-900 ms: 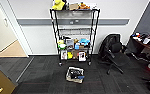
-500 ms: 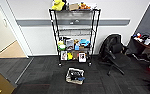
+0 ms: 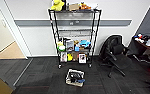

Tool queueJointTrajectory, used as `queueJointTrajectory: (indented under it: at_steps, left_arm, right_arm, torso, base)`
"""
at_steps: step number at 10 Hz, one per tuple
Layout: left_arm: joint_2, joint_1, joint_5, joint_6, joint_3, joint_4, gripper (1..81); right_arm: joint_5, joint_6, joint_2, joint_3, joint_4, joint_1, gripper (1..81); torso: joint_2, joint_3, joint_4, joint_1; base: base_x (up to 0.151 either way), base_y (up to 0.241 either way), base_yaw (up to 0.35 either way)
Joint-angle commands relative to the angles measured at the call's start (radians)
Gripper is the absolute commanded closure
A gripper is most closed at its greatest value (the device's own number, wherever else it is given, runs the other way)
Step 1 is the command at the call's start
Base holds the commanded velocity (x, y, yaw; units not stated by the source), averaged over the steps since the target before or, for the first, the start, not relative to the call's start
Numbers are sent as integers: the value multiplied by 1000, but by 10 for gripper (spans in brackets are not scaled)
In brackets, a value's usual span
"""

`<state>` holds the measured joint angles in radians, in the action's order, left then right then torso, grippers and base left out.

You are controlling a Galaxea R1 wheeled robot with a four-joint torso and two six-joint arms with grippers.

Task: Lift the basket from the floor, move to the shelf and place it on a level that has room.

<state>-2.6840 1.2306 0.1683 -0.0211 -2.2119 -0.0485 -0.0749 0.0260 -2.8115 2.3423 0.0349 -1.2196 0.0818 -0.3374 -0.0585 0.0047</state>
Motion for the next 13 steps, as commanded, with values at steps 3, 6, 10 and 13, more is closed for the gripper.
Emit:
queueJointTrajectory:
  at_steps: [3, 6, 10, 13]
  left_arm:
    - [27, -49, -44, 3, 18, -2, 10]
    - [32, -46, -44, 3, 18, -2, 10]
    - [38, -46, 0, 1, 18, 10, 10]
    - [35, -42, 66, 1, 17, 12, 10]
  right_arm:
    - [43, 2, 14, -12, -6, 53, 10]
    - [12, 3, 16, -5, -13, 51, 10]
    - [-94, 3, 21, 3, -13, 50, 10]
    - [-94, 3, 22, 9, -12, 53, 10]
  torso:
    - [0, 0, 0, 0]
    - [0, 0, 0, 0]
    - [0, 0, 0, 0]
    - [0, 0, 0, 0]
  base:
    - [94, 0, 0]
    - [95, 0, 0]
    - [95, 0, 0]
    - [107, 0, 0]
